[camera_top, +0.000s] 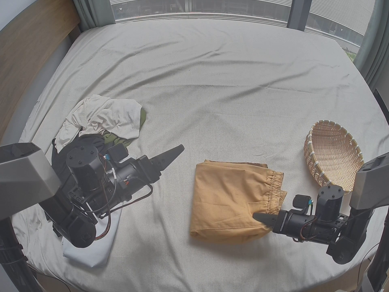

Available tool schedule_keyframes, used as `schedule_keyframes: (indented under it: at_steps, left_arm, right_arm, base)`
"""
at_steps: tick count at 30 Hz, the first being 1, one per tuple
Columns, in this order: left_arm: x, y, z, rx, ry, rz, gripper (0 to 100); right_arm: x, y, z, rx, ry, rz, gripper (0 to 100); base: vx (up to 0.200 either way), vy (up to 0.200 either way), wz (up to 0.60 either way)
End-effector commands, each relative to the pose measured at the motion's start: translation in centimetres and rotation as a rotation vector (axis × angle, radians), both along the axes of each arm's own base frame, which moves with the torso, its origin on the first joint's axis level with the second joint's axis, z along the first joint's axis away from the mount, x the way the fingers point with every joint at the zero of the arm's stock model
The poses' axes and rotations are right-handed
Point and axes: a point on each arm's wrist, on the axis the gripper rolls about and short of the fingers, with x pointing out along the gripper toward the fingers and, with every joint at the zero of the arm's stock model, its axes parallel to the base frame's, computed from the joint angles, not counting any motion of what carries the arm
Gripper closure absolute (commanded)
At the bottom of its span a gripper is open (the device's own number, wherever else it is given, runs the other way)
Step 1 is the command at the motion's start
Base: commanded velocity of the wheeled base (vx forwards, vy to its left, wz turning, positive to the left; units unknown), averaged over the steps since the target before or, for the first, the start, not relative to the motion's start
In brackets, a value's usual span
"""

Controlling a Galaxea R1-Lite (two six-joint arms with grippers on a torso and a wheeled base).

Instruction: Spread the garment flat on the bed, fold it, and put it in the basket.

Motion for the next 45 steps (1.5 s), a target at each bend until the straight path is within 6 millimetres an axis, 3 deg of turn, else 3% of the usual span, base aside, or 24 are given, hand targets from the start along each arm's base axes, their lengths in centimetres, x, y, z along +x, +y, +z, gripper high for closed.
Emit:
schedule_keyframes:
  at_steps: [1, 15, 21, 28, 34, 45]
  left_arm:
    - [0.0, 0.0, 0.1, -0.004, -0.007, 0.001, 0]
    - [-0.1, 0.1, 0.0, -0.009, -0.016, 0.0, 0]
    - [-0.1, 0.1, 0.1, -0.01, -0.021, 0.001, 0]
    - [0.1, 0.3, 0.0, -0.005, -0.018, 0.01, 0]
    - [0.0, 0.2, 0.1, -0.008, -0.019, 0.008, 0]
    - [0.0, 0.2, 0.0, -0.008, -0.021, 0.008, 0]
  right_arm:
    - [-1.0, 0.7, 3.3, 0.068, -0.116, 0.068, 100]
    - [-2.5, 0.5, 7.3, 0.151, -0.252, 0.131, 100]
    - [-2.6, 0.4, 7.7, 0.16, -0.271, 0.131, 100]
    - [-4.0, 0.0, 10.1, 0.205, -0.36, 0.167, 100]
    - [-4.1, -0.1, 10.3, 0.204, -0.381, 0.176, 100]
    - [-5.5, -0.7, 12.9, 0.208, -0.549, 0.184, 100]
  base:
    - [0.0, 0.0, 0.0]
    - [0.0, 0.0, 0.0]
    - [0.0, 0.0, 0.0]
    - [0.0, 0.0, 0.0]
    - [0.0, 0.0, 0.0]
    - [0.0, 0.0, 0.0]
